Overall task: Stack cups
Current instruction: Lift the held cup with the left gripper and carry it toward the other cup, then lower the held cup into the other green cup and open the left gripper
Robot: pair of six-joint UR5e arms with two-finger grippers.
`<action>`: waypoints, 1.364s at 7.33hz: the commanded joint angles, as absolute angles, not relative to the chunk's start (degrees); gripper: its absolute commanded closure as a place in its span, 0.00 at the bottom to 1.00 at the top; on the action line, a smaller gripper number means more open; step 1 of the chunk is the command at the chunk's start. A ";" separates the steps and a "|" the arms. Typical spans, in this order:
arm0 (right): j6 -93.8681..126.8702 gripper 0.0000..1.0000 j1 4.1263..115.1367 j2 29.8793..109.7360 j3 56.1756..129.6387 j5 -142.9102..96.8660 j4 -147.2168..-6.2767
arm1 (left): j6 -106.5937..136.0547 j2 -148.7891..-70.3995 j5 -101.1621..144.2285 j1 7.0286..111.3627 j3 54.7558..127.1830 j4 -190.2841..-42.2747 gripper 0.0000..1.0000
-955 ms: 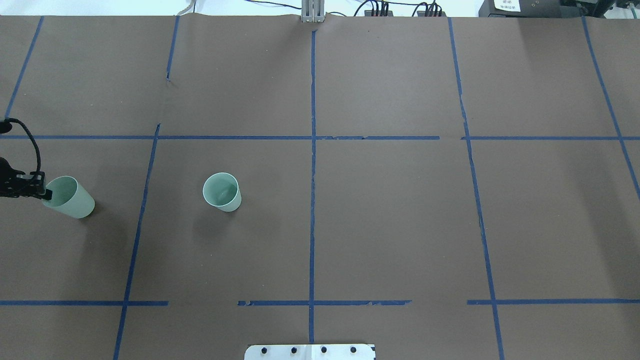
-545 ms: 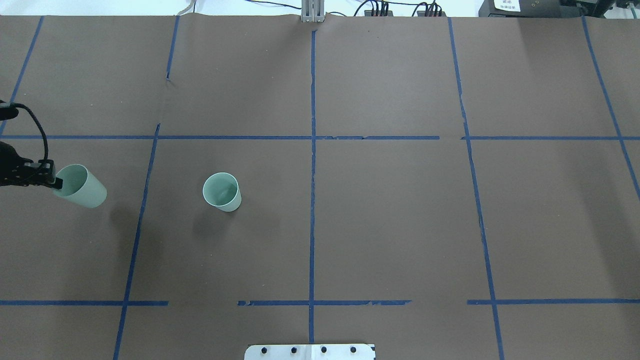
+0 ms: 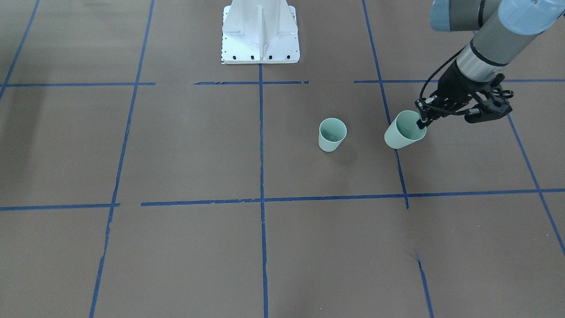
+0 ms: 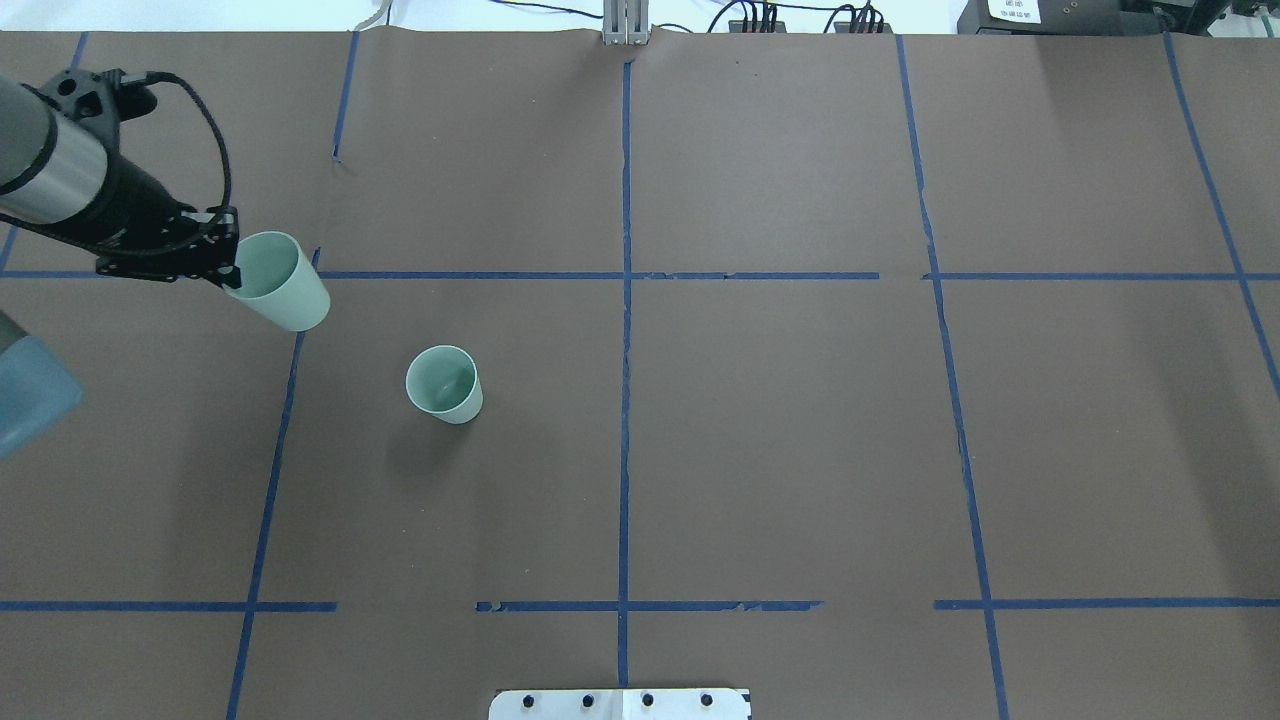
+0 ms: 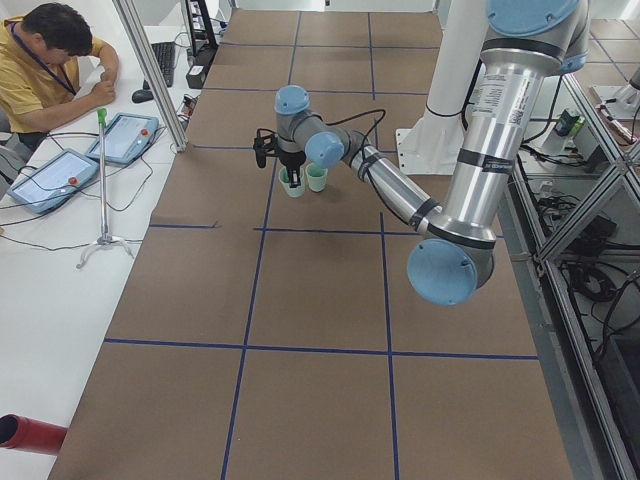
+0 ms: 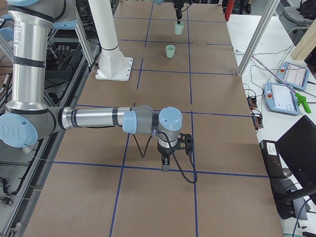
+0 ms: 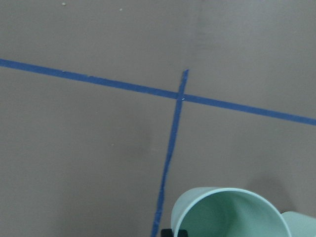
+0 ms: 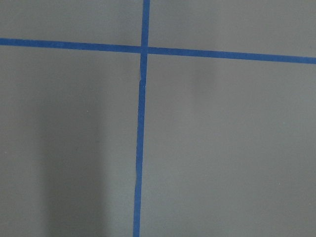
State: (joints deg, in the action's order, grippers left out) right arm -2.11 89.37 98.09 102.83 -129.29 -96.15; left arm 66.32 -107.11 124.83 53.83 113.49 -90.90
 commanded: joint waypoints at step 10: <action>-2.11 0.00 89.30 98.09 102.83 -129.29 -96.15 | 79.97 -113.73 114.97 38.94 112.85 -87.98 0.25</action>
